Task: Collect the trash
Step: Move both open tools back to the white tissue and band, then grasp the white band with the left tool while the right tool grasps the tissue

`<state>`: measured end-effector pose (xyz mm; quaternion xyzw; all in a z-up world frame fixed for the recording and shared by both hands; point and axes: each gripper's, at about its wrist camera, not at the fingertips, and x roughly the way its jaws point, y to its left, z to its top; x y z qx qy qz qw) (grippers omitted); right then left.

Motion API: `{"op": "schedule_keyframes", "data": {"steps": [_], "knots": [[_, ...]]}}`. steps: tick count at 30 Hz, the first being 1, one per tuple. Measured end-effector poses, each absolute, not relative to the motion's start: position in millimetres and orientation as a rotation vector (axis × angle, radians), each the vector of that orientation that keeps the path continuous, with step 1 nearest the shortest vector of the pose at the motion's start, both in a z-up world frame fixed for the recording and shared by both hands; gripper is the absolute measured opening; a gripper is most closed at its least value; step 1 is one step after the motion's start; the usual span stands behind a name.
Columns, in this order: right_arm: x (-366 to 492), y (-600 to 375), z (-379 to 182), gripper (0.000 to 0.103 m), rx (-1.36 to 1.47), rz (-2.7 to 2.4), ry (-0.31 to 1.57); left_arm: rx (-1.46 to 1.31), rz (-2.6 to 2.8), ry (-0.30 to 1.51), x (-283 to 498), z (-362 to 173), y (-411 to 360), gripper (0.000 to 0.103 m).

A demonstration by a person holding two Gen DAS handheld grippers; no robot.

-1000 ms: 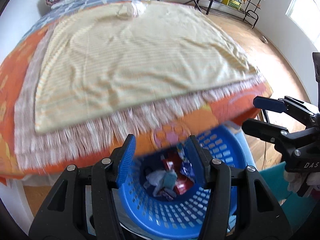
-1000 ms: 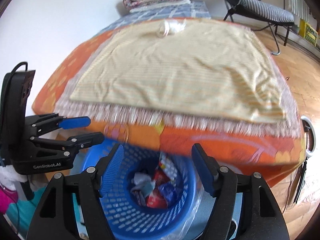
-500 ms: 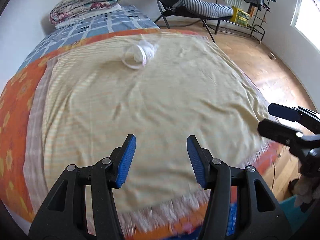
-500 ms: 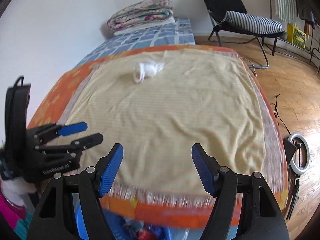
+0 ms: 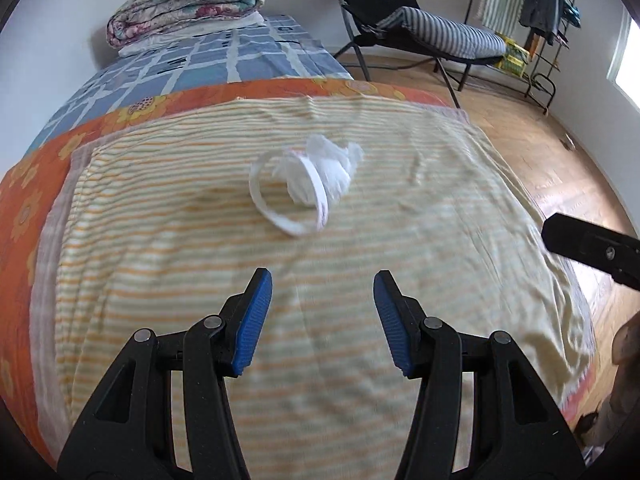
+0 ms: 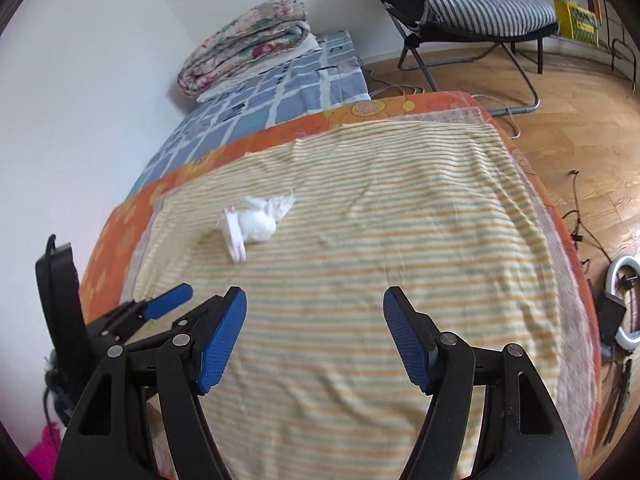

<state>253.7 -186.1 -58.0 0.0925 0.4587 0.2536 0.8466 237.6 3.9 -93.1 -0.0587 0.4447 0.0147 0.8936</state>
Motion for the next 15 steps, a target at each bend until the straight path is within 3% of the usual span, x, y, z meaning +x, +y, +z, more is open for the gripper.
{"op": "schedule_keyframes", "data": {"steps": [10,12,15], "knots": [[301,-159,-82,0.070,0.280,0.588,1.038,-0.181,0.049,0.911,281,-115,16,0.054],[306,-152,-85,0.070,0.285,0.601,1.043,-0.196,0.048,0.911,283,-118,21,0.032],[315,-142,-91,0.070,0.314,0.617,1.056,-0.200,0.040,0.913,285,-123,25,0.027]]}}
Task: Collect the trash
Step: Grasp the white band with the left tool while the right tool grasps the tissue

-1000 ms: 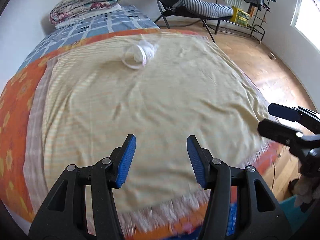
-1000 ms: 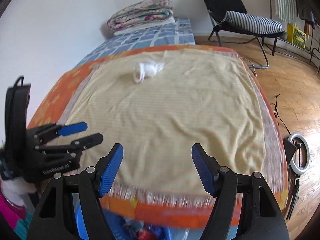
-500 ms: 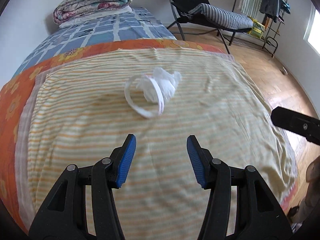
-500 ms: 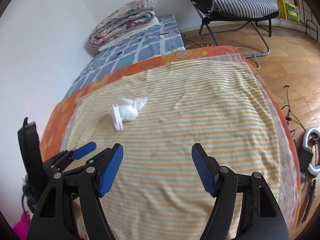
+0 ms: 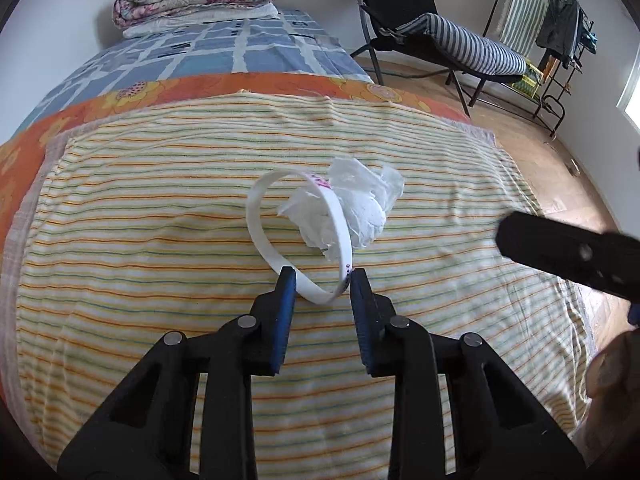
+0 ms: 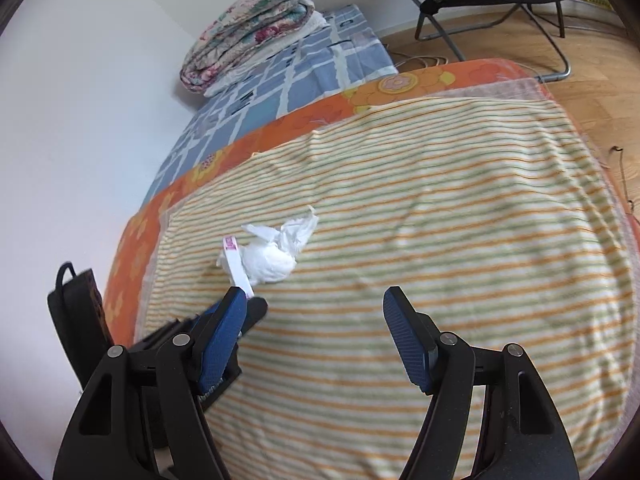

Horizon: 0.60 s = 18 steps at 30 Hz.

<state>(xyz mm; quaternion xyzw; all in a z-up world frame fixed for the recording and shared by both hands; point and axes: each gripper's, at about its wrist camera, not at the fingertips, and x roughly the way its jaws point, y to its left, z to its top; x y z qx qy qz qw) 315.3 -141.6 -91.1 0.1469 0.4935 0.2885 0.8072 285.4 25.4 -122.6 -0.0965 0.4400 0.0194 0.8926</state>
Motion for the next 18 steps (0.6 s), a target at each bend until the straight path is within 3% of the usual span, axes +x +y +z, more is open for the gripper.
{"op": "schedule_keyframes", "data": {"steps": [2,6,16,18], "knots": [[322,-134,-94,0.070,0.336,0.623,1.067,-0.204,0.033,0.910,285,-124,27,0.016],[331,-117,-99,0.070,0.341,0.632,1.068,-0.195,0.007,0.900,282,-121,26,0.009],[338,-77,-120,0.070,0.324,0.646,1.104,-0.211,-0.007,0.896,270,-117,41,0.008],[338,-75,-123,0.066,0.318,0.637,1.109,-0.216,0.004,0.893,267,-116,47,0.008]]}}
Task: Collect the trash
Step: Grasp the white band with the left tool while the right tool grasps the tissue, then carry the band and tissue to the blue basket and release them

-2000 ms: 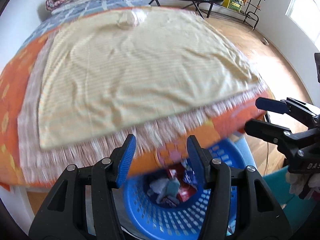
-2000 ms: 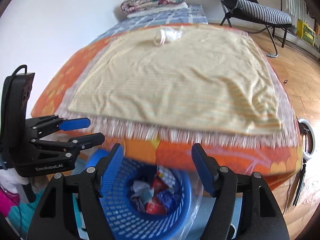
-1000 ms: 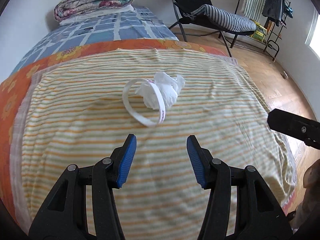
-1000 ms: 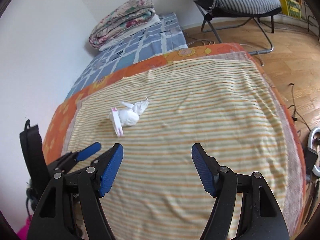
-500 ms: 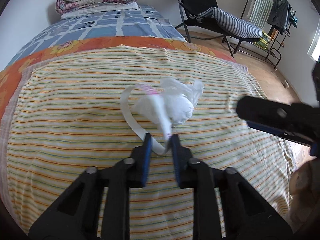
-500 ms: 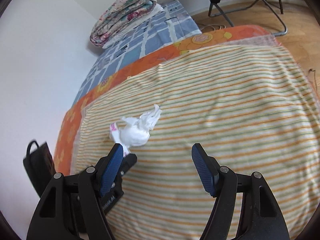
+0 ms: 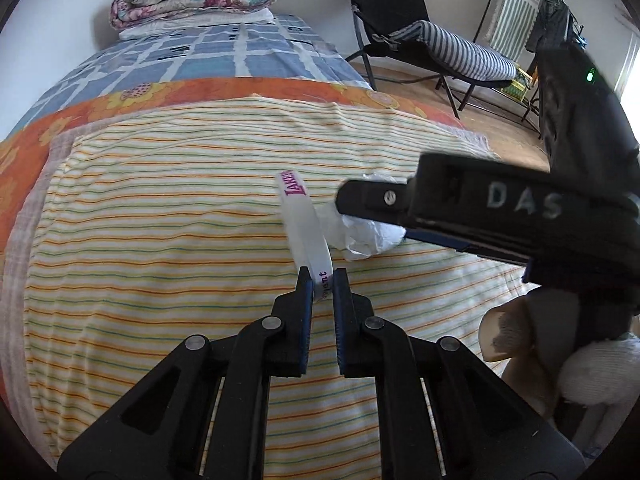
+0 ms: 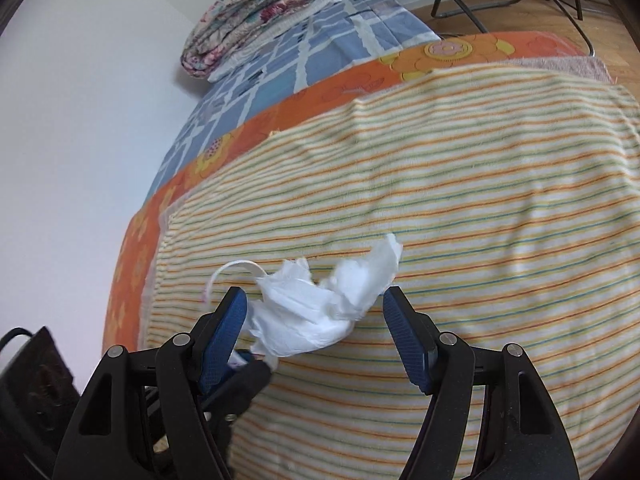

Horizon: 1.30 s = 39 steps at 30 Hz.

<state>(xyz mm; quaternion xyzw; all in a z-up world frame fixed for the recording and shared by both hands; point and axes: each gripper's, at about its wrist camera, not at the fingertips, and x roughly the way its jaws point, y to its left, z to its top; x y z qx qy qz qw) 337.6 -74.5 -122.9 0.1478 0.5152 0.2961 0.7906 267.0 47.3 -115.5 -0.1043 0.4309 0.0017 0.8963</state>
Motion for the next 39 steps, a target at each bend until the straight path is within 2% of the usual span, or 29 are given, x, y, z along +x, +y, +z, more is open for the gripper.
{"op": "schedule_keyframes", "data": {"steps": [3,4,8,21,39], "knots": [[335,-74,-124,0.048,0.320,0.641,1.113,-0.211,0.015,0.894,262,-115,54,0.008],[335,-74,-123,0.039,0.323,0.649,1.116,-0.209,0.018,0.896,261,-116,55,0.008],[328,-76,-118,0.031,0.313,0.641,1.107,-0.196,0.026,0.898,253,-113,58,0.008],[281,-94,-86,0.030,0.228,0.649,1.045,-0.127,0.025,0.901,214,-87,58,0.007],[168,-145,-60,0.030,0.078,0.689,1.011,-0.084,-0.050,0.894,93,-38,24,0.007]]}}
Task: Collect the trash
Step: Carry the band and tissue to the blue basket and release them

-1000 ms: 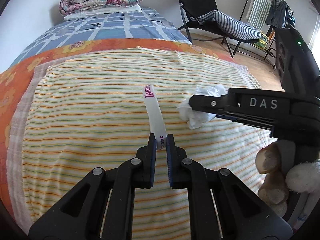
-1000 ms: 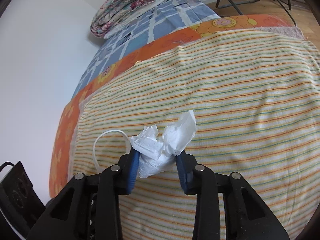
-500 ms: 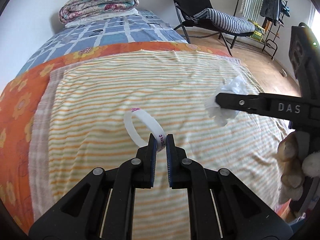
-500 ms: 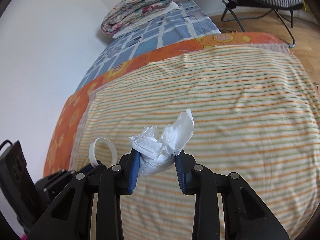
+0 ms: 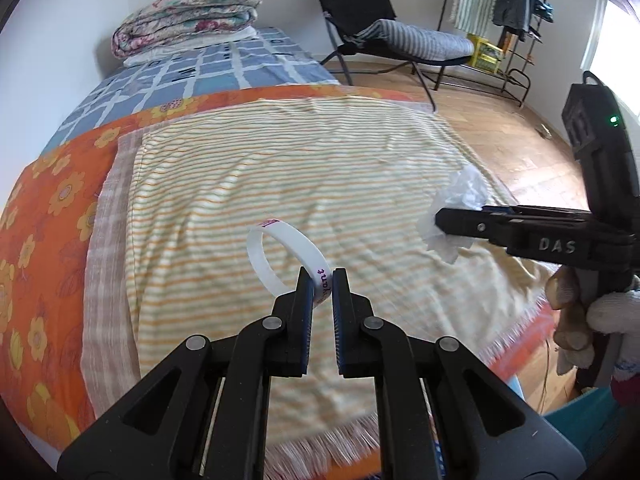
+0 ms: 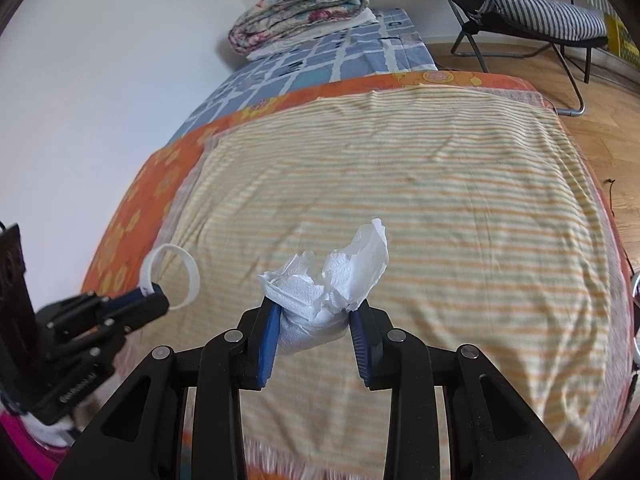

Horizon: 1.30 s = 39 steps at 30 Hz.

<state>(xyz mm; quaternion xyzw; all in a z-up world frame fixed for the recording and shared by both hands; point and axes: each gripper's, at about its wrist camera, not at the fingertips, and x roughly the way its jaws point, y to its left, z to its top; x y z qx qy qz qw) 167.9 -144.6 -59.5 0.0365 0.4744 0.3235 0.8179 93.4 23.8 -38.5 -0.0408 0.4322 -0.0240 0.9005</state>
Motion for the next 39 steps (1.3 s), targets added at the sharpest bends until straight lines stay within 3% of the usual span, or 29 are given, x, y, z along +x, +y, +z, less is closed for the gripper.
{"op": "schedule_keyframes", "data": {"steps": [13,39], "knots": [[76,-177,-47,0.030,0.007,0.748,0.977,-0.100,-0.139,0.870,13,-21,-18,0.007],[-33,-209,-94,0.033,-0.100,0.771,1.053,-0.098,-0.241,0.963,-83,-67,-65,0.007]]}}
